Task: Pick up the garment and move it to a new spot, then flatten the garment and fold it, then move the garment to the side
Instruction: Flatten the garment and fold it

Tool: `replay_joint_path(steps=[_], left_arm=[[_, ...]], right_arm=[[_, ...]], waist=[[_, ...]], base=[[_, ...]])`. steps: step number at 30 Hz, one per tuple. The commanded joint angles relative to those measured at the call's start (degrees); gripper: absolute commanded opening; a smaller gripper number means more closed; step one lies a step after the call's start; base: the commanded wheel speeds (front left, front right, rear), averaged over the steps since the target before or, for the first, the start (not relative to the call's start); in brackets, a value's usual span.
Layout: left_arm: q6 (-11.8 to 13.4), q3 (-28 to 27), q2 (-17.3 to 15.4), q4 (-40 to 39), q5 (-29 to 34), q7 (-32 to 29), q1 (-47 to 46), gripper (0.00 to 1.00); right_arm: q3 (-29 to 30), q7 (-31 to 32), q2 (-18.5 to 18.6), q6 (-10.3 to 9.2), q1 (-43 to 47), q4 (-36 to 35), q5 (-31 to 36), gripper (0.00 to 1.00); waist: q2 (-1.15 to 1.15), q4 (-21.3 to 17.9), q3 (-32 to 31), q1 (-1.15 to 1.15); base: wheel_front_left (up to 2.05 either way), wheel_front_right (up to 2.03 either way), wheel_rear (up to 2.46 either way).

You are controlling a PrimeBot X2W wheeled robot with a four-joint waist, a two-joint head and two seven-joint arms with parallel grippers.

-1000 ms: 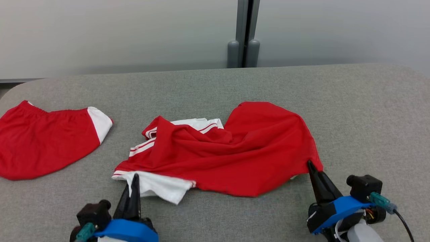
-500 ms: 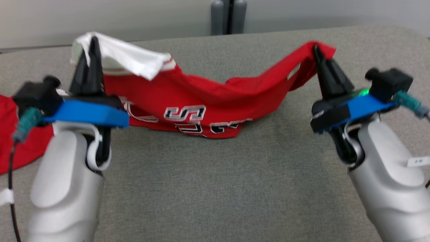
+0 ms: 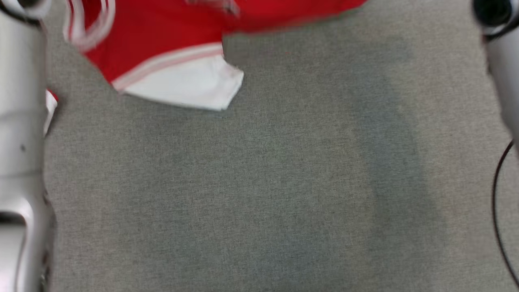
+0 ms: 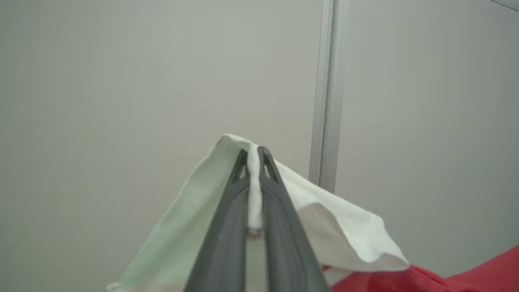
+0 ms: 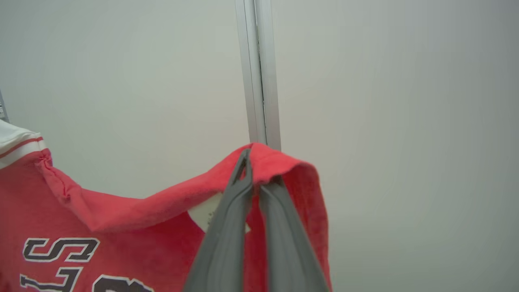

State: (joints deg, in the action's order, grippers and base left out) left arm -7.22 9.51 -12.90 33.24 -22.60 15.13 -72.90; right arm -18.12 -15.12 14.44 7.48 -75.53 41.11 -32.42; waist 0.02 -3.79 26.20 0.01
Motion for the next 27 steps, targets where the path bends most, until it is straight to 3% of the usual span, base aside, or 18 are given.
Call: replay_joint_path(steps=[1, 8, 14, 20, 27], left_arm=[[-0.4, 0.6, -0.5, 0.8, 0.3, 0.0, -4.5, 0.0], [-0.4, 5.3, 0.1, 5.0, -0.2, 0.0, -17.6, 0.0], [-0.4, 8.1, 0.0, 6.8, -1.7, 0.0, -19.6, 0.0], [-0.3, 6.3, -0.5, 5.8, -3.6, 0.0, -10.8, 0.0], [-0.2, 0.5, 0.3, 0.7, -3.3, 0.0, 8.6, 0.0]], right_arm=[[0.2, 0.0, 0.9, 0.03, -3.6, 1.1, -0.4, 0.0], [-0.7, 0.0, 3.8, 0.03, -13.9, 5.4, -1.3, 0.0], [-2.1, 0.0, 4.1, 0.03, -14.9, 6.9, -2.9, 0.0], [-3.3, 0.0, 3.0, 0.03, -7.1, 5.1, -4.8, 0.0], [-0.9, 0.0, 0.7, 0.03, 7.7, 0.3, -7.3, 0.0]], waist=[[-0.02, 0.5, 1.1, -0.01], [-0.02, 0.7, 2.8, -0.01], [-0.02, 0.6, 3.3, -0.01], [-0.02, 0.3, 3.2, -0.01], [-0.02, -0.3, 2.2, -0.01]], base=[[0.0, 0.0, 0.0], [0.0, 0.0, 0.0], [0.0, 0.0, 0.0], [0.0, 0.0, 0.0], [0.0, 0.0, 0.0]])
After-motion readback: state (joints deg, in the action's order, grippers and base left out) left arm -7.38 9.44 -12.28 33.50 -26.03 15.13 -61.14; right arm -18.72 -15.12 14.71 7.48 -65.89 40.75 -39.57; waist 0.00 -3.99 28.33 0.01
